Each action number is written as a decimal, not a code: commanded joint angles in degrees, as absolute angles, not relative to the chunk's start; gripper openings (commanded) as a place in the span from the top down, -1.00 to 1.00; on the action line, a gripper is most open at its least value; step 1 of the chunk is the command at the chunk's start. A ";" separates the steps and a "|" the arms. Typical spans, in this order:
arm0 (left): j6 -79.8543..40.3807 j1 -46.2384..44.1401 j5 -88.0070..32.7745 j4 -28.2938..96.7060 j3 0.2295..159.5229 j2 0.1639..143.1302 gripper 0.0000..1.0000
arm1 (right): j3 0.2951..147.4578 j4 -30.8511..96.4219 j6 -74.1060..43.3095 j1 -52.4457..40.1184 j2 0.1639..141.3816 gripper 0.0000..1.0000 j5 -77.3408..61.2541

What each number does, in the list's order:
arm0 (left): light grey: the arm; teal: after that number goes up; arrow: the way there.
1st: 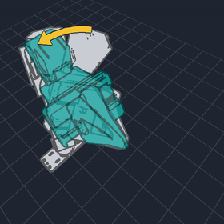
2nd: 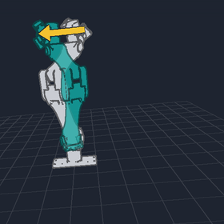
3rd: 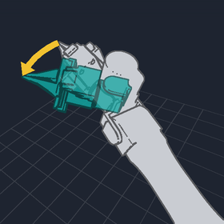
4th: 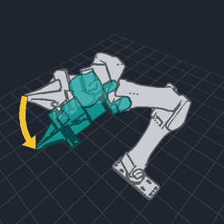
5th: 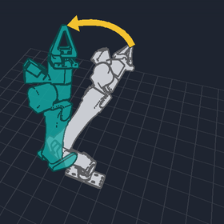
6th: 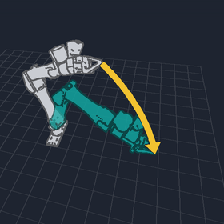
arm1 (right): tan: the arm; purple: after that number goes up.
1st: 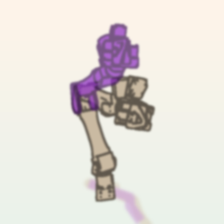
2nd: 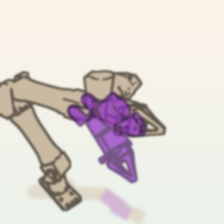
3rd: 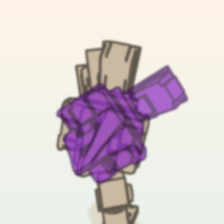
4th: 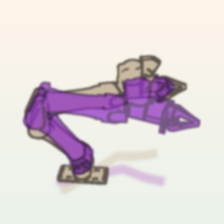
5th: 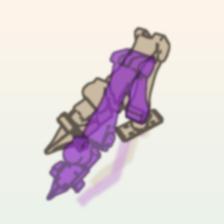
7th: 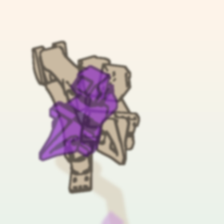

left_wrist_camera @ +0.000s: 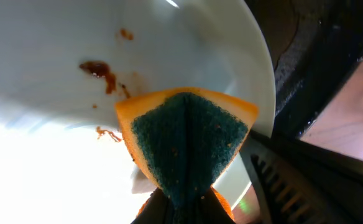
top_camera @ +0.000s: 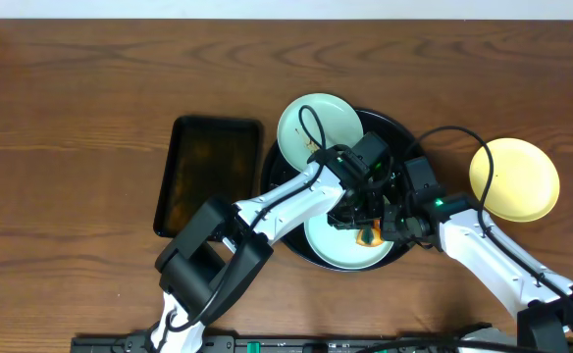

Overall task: Clean dirty plates on tray and stack at the side
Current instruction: 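Scrub the pale green plate with the sponge while the right gripper holds it, then return the sponge to the black tray with the left gripper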

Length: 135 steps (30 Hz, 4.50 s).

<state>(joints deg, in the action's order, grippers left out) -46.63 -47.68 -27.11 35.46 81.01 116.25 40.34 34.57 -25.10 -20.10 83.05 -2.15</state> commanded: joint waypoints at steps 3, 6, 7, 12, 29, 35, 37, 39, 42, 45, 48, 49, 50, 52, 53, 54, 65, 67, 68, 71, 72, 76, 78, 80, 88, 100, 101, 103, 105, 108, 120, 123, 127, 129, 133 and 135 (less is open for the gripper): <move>-52.25 -47.81 -25.89 35.44 80.47 118.52 0.85 | 40.47 35.18 -32.84 -20.32 82.89 0.97 -3.51; -53.34 -47.81 -25.87 35.44 80.47 118.54 0.85 | 40.42 36.88 -37.41 -20.32 82.89 0.97 -3.46; -53.93 -47.81 -25.82 35.44 80.47 118.54 0.85 | 40.42 37.36 -38.63 -20.32 82.89 0.97 -3.49; -54.81 -47.88 -24.82 35.18 80.47 118.65 0.85 | 40.40 38.00 -42.39 -20.32 82.89 0.93 -3.49; -56.53 -48.42 -24.40 32.84 79.26 120.75 0.85 | 40.38 38.74 -42.85 -20.32 82.89 0.98 -3.44; -55.31 -47.81 -21.34 33.12 78.94 122.87 0.85 | 40.32 39.68 -42.87 -20.32 82.89 0.97 -3.11; -54.87 -47.03 -18.76 33.78 78.94 122.78 0.85 | 40.32 40.12 -42.85 -20.32 82.89 0.97 -3.07; -53.78 -45.98 -17.21 33.98 78.94 122.69 0.85 | 40.29 40.38 -42.83 -20.32 82.89 0.98 -3.05; -53.65 -44.01 -16.64 34.30 78.94 122.69 0.85 | 40.27 40.75 -42.85 -20.32 82.89 0.98 -3.05; -53.63 -41.67 -16.62 34.52 78.94 122.67 0.85 | 40.27 41.15 -42.85 -20.32 82.89 0.98 -3.01; -53.28 -39.35 -16.60 35.29 78.98 122.23 0.85 | 40.27 41.52 -42.83 -20.32 82.89 0.98 -2.98; -52.27 -38.61 -16.60 35.29 78.98 121.91 0.85 | 40.25 41.63 -42.85 -20.32 82.89 0.98 -2.85; -51.42 -37.98 -16.60 35.27 78.98 121.47 0.85 | 40.25 41.65 -42.85 -20.32 82.89 0.98 -2.83; -49.39 -36.88 -16.86 35.33 78.98 120.33 0.85 | 40.27 41.65 -42.83 -20.32 82.89 0.98 -2.83; -48.10 -36.67 -17.23 35.29 78.98 119.70 0.85 | 40.25 41.65 -42.83 -20.32 82.89 0.98 -2.81; -46.65 -36.67 -17.58 35.33 78.98 119.07 0.85 | 40.25 41.65 -42.83 -20.32 82.89 0.98 -2.83; -22.68 -43.46 -25.19 42.94 78.96 117.86 0.85 | 40.25 42.09 -42.81 -20.32 82.89 0.97 -2.81; -19.49 -44.53 -26.92 43.70 78.96 117.86 0.86 | 40.25 42.06 -42.83 -20.32 82.89 0.98 -2.81; -17.76 -45.08 -28.38 43.72 78.96 117.86 0.86 | 40.25 42.06 -42.81 -20.32 82.89 0.98 -2.81; -15.64 -46.74 -29.17 43.44 78.96 117.86 0.85 | 40.25 42.06 -42.83 -20.32 82.89 0.98 -2.81; -15.44 -47.11 -29.17 43.38 78.96 117.86 0.85 | 40.25 42.06 -42.83 -20.32 82.89 0.98 -2.81; -15.90 -48.40 -29.19 42.59 78.96 117.86 0.85 | 40.25 42.09 -42.83 -20.32 82.89 0.98 -2.83; -18.70 -48.47 -29.39 41.78 78.96 117.86 0.85 | 40.25 42.06 -42.83 -20.32 82.89 0.98 -2.83; -22.04 -48.45 -30.30 40.62 78.96 117.86 0.85 | 40.25 42.06 -42.83 -20.32 82.89 0.98 -2.83; -30.48 -48.47 -37.23 34.39 78.96 117.97 0.85 | 40.25 42.11 -42.83 -20.32 82.89 0.97 -2.85; -39.81 -48.42 -20.78 33.71 78.96 117.99 0.85 | 40.27 42.70 -42.83 -20.32 82.89 0.97 -2.87; -39.81 -48.29 -19.03 33.71 78.96 117.99 0.85 | 40.25 42.70 -42.83 -20.32 82.89 0.98 -2.87; -39.77 -47.90 -15.14 33.80 78.96 117.99 0.85 | 40.25 42.68 -42.83 -20.32 82.89 0.98 -2.87; -39.75 -47.16 -11.97 34.06 78.98 117.97 0.85 | 40.27 42.68 -42.83 -20.32 82.89 0.98 -2.87; -39.72 -45.19 -10.20 34.30 78.98 117.93 0.85 | 40.25 42.89 -42.83 -20.32 82.89 0.98 -2.85; -31.66 -37.01 -10.24 40.16 78.98 111.85 0.85 | 40.25 41.34 -42.81 -20.32 82.89 0.59 -2.83; -26.83 -36.67 -10.22 42.02 78.98 106.91 0.85 | 40.25 40.64 -42.81 -20.32 82.89 0.33 -2.83; -25.06 -36.64 -9.39 45.52 78.98 101.43 0.85 | 40.10 39.83 -42.78 -20.32 82.96 0.31 -2.85; -24.95 -36.53 -9.34 47.07 78.98 99.66 0.85 | 39.66 39.20 -42.78 -20.32 83.09 0.34 -2.85; -24.91 -35.44 -5.19 50.87 78.98 97.58 0.85 | 37.80 35.99 -42.78 -20.32 84.03 0.40 -4.21; -25.08 -34.20 -2.11 52.86 78.98 97.27 0.85 | 36.53 33.36 -42.78 -20.34 84.53 0.48 -5.45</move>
<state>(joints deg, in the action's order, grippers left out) -26.30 -36.07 -7.86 51.37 78.72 97.60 38.24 34.76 -42.52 -20.12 83.46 -4.32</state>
